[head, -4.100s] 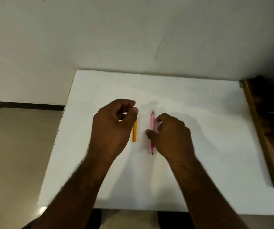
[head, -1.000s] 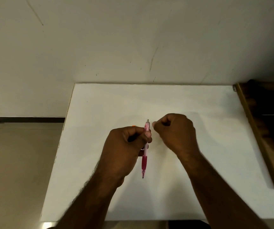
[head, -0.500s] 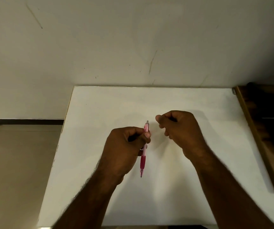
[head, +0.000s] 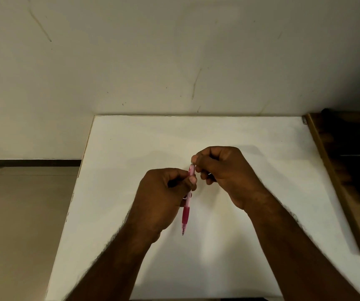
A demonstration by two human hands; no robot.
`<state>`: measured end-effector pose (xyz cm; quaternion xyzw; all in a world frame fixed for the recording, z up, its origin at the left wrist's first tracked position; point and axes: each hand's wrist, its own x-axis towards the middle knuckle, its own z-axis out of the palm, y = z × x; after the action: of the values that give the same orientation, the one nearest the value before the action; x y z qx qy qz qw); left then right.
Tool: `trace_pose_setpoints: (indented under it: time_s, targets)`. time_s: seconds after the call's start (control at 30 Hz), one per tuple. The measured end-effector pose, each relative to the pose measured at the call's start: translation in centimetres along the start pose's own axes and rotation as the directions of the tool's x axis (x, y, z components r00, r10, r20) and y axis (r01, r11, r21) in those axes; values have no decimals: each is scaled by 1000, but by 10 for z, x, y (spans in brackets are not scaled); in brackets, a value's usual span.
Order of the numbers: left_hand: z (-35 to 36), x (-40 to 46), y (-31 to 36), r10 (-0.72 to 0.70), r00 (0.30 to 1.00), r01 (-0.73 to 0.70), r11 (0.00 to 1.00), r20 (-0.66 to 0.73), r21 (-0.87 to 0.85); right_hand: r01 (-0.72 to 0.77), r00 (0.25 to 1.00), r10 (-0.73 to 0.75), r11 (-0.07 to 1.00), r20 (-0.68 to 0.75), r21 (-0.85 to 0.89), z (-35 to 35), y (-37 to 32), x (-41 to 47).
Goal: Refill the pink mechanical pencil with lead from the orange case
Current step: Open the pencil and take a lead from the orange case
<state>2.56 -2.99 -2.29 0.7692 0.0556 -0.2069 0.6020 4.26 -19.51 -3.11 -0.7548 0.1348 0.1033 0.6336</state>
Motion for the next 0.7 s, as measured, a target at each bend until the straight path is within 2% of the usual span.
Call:
trace_pose_setpoints:
  time_s: [0.1, 0.23, 0.3, 0.4, 0.53, 0.7]
  targets:
    - [-1, -2, -1, -5, 1000, 5, 1000, -2, 7, 2, 1000, -3, 1000, -7, -23, 4, 0, -1]
    - [-6, -4, -5, -27, 1000, 27, 1000, -2, -2, -12, 991, 18, 999, -135, 48, 1, 1, 3]
    - [-11, -4, -6, -35, 999, 35, 999, -13, -18, -17, 976, -12, 991, -220, -130, -1, 9, 6]
    - [-20, -1, -6, -41, 998, 39, 999, -55, -38, -51, 971, -75, 864, -228, -500, 5, 22, 8]
    - [-30, 3, -7, -44, 994, 37, 997, -100, -63, -59, 974, -96, 770, -207, -636, 17, 28, 8]
    - [-28, 5, -9, -50, 995, 41, 995, -85, -96, -60, 964, -145, 695, -222, -717, 21, 33, 11]
